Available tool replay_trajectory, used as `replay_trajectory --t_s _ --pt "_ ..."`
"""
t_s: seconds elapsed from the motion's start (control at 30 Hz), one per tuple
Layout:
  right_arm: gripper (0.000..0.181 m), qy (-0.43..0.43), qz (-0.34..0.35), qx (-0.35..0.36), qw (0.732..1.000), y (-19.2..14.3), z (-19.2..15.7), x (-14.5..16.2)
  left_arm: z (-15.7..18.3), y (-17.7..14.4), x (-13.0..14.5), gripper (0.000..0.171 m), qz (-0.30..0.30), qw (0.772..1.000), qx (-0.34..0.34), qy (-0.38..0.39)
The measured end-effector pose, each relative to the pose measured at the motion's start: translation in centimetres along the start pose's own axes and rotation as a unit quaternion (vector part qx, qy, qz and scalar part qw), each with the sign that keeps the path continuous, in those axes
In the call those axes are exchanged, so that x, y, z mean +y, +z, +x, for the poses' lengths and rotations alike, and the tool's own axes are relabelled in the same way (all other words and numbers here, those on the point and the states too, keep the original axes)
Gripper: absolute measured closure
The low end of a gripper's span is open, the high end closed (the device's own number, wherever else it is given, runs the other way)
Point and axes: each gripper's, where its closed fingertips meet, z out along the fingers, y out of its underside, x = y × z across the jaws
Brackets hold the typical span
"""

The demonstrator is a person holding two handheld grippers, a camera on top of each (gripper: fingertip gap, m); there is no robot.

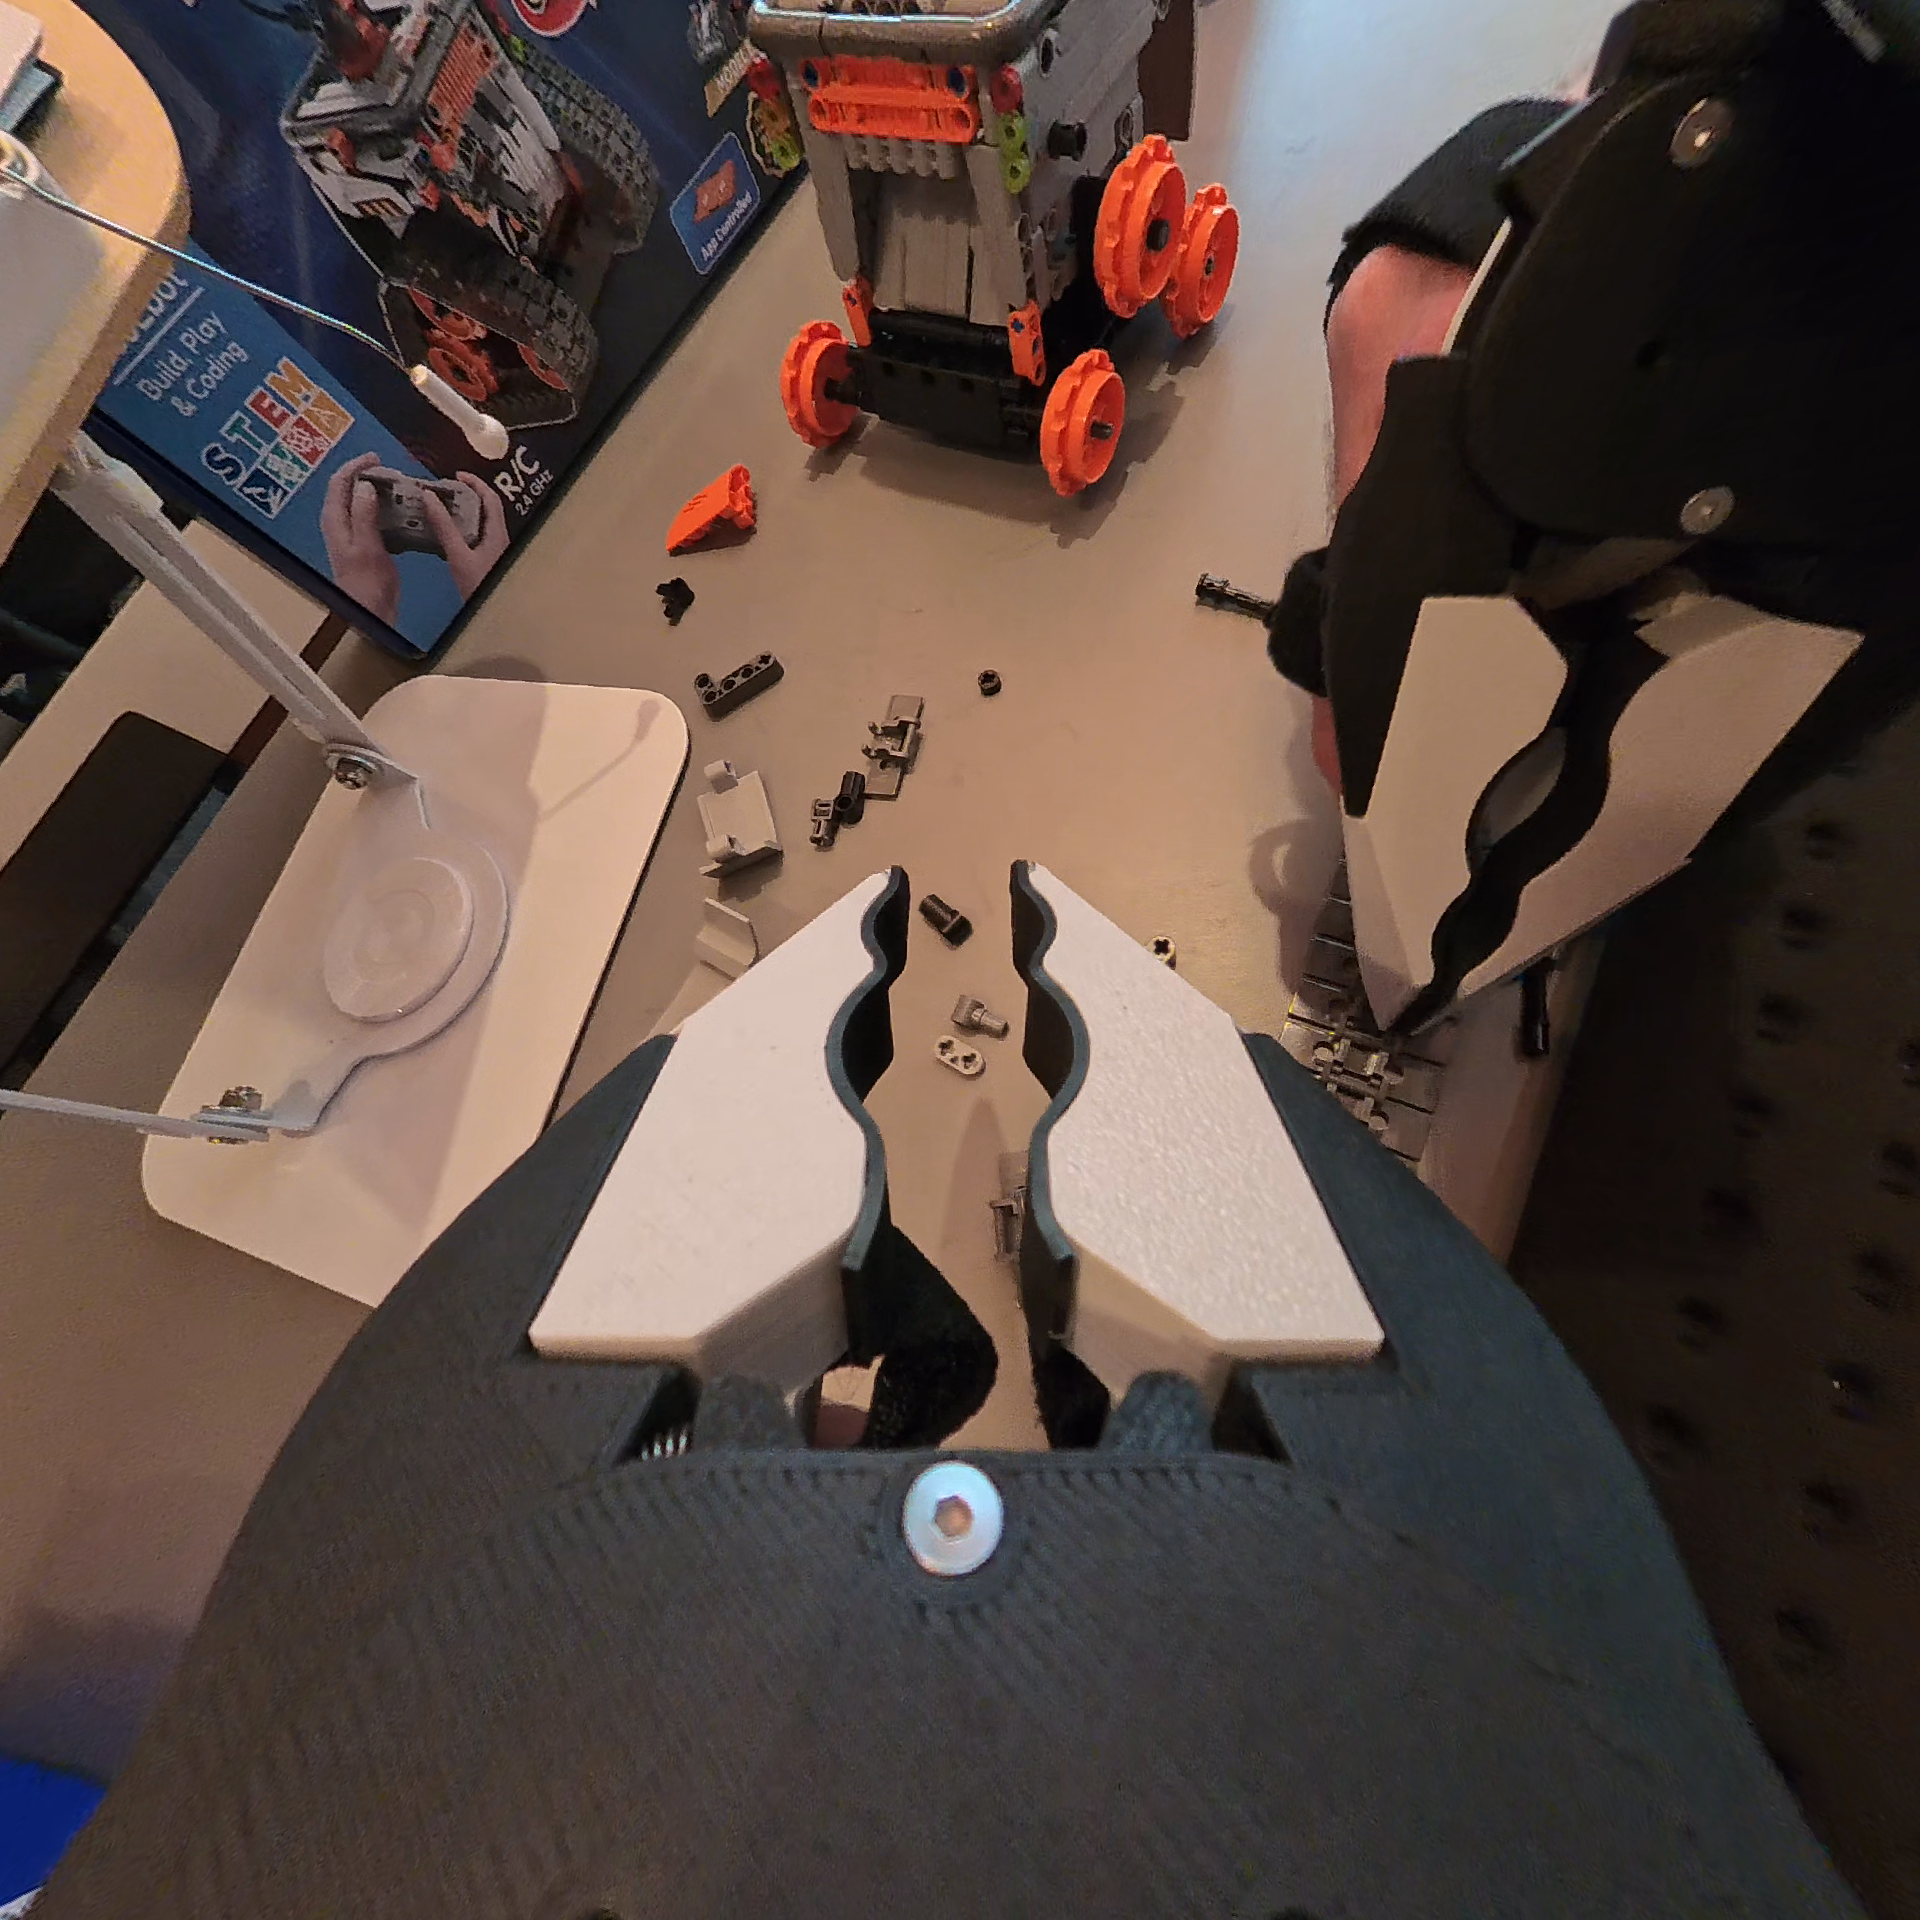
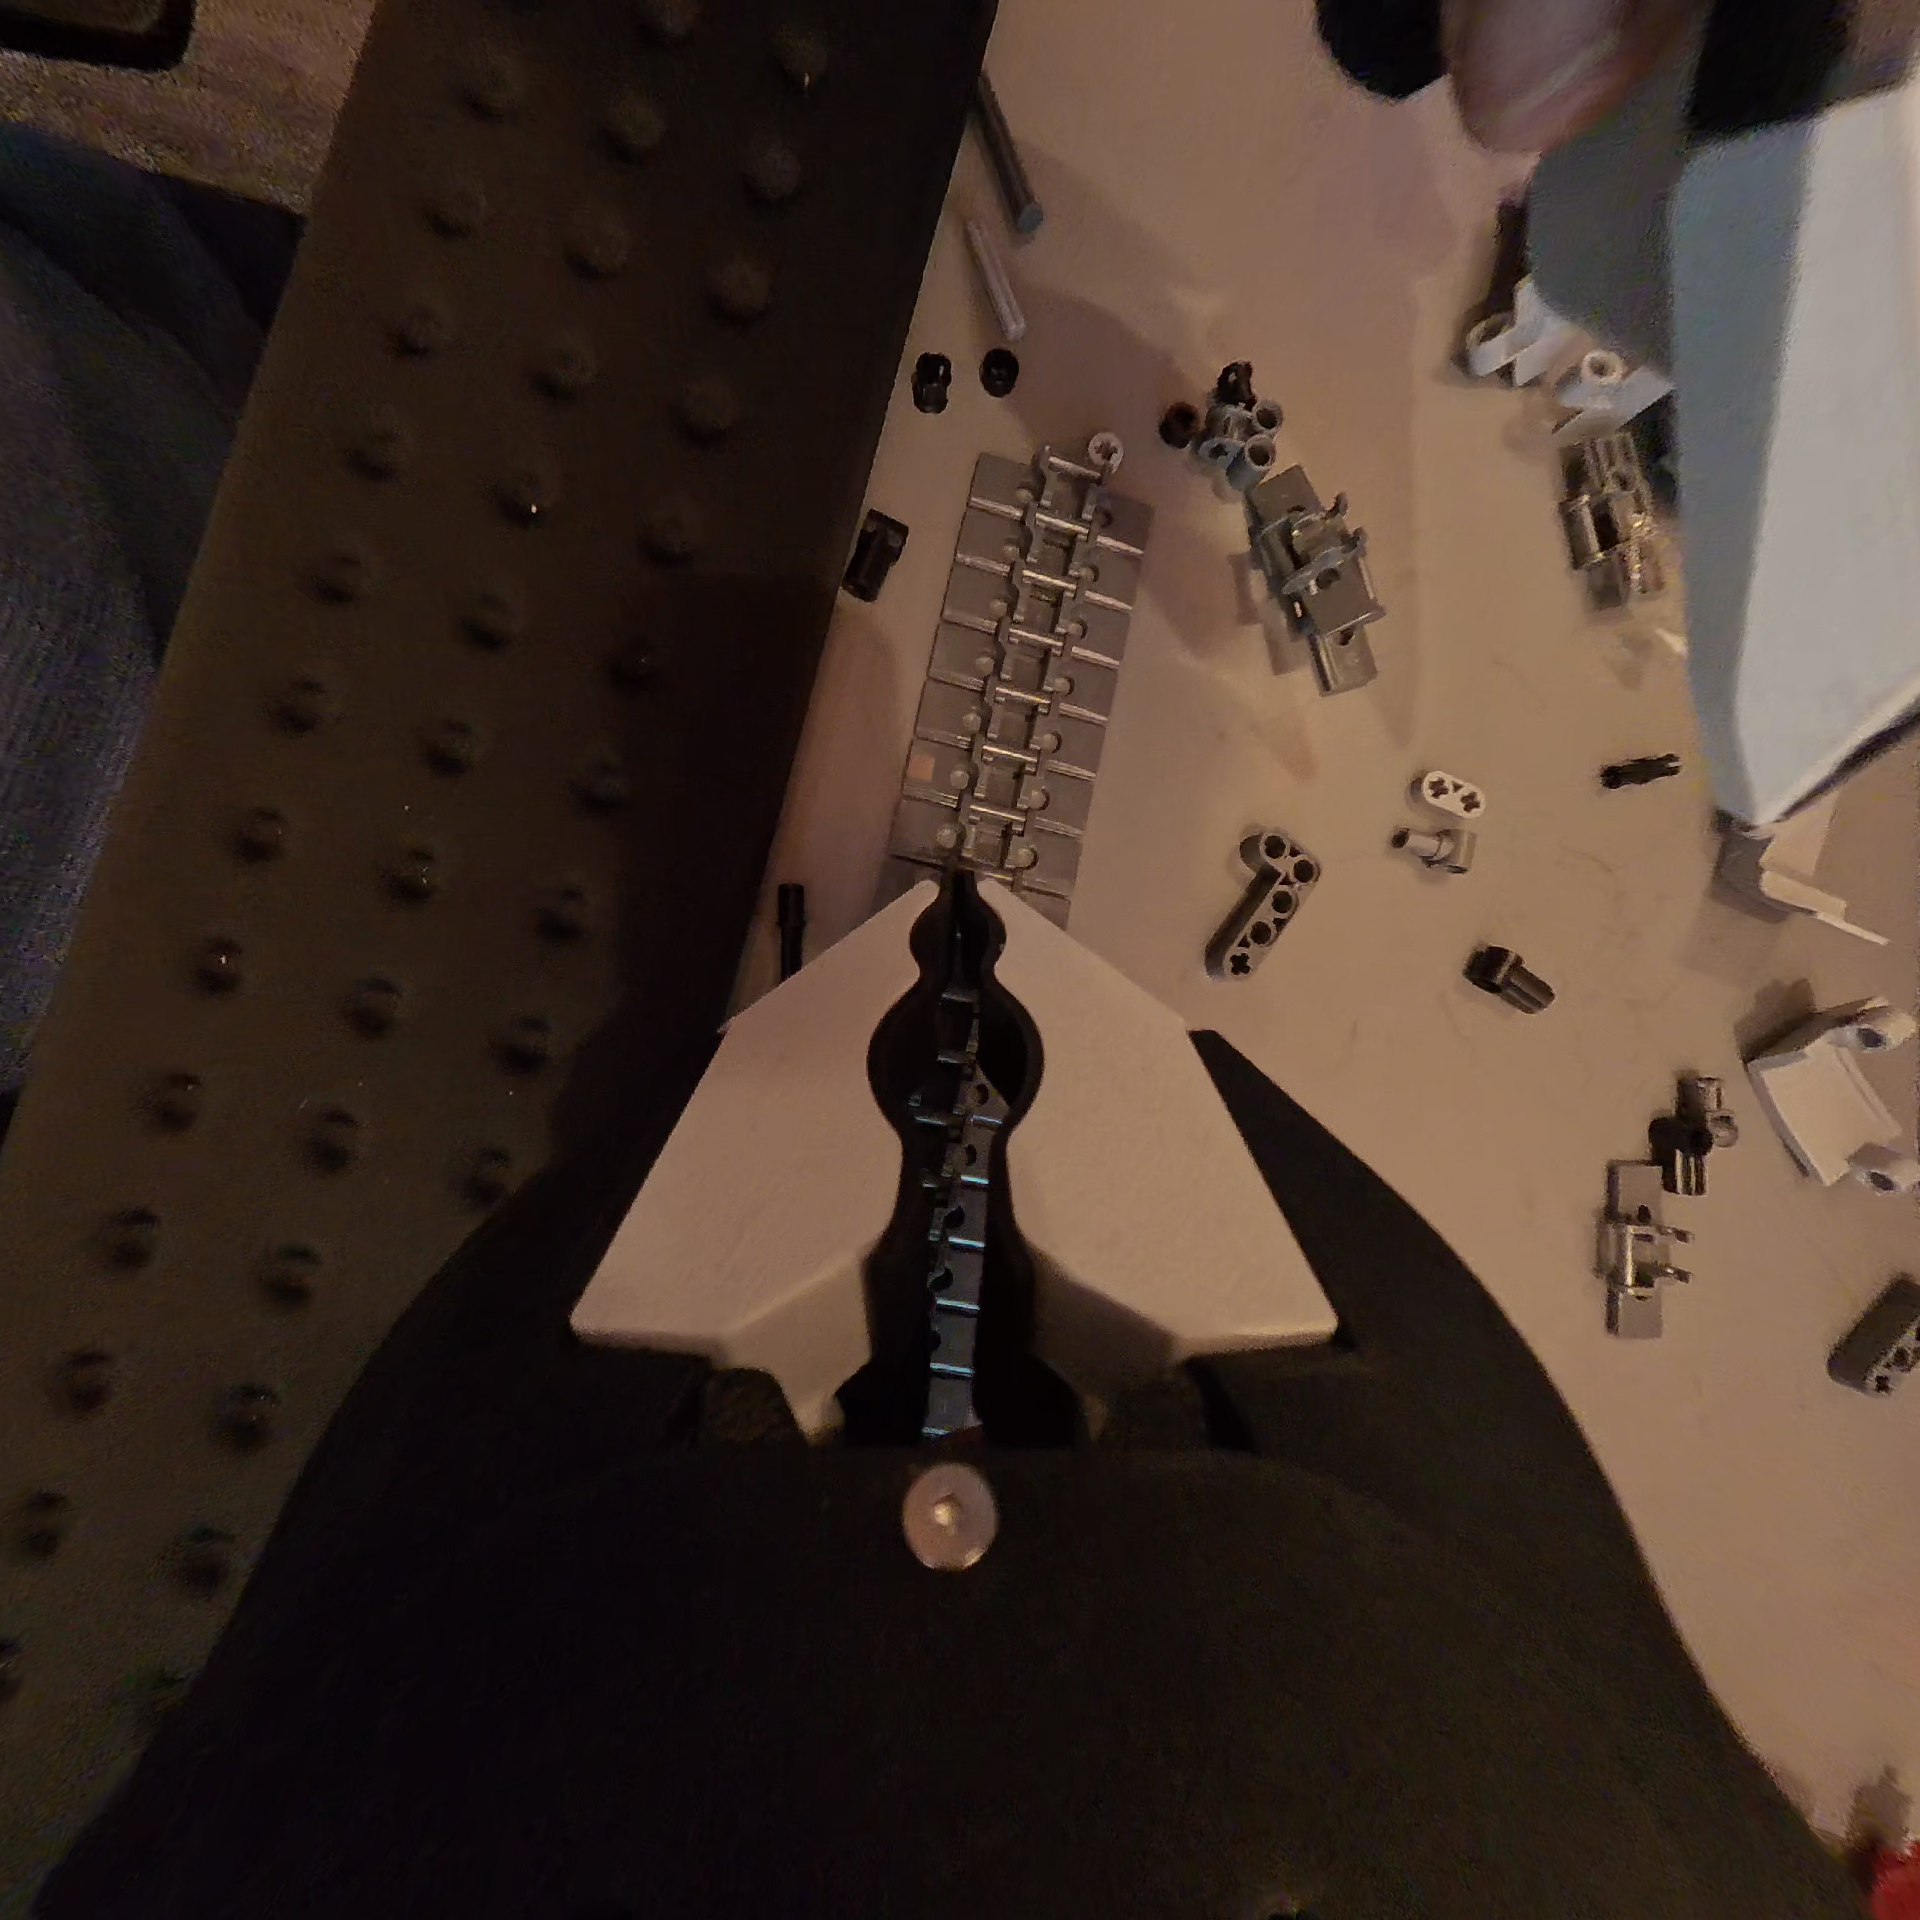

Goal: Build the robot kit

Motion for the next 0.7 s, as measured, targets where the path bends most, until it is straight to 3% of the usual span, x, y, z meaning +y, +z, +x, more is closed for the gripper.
replay_trajectory --t_s 0.7 --pt "0.181 -0.013 0.004 -0.011 1.000 1.3 0.4 -1.7 -1.3 -0.9 -0.4 0.153 0.020 1.000 -0.017 -0.018"
